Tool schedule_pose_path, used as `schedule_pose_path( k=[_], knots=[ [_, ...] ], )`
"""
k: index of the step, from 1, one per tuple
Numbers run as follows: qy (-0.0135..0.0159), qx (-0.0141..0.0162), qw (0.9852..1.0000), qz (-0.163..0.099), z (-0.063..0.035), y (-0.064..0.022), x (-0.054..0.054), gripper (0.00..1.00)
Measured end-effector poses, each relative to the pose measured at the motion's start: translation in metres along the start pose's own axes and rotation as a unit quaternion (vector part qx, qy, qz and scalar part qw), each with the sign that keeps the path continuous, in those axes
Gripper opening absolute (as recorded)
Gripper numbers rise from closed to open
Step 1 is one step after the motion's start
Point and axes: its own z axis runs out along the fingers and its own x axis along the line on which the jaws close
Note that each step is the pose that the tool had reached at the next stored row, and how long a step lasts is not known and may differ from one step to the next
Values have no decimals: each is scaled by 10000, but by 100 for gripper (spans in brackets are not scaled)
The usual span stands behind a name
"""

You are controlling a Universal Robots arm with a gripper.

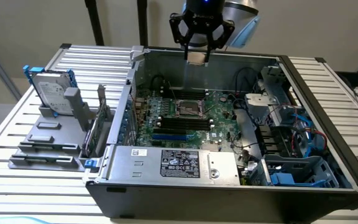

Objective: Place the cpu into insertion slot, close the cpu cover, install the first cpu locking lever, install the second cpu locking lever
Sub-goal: 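Place the cpu into insertion slot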

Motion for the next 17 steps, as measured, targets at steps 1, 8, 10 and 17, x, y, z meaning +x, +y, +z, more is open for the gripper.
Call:
schedule_pose_path(
  k=[1, 8, 10, 17],
  knots=[
    [-6, -1, 10000, 90, 2, 0, 0, 54],
    [-49, -8, 9974, 725, 18, -1, 0, 54],
    [-62, -10, 9959, 904, 24, -1, 0, 54],
    [-104, -17, 9881, 1533, 49, -3, -1, 54]
  ],
)
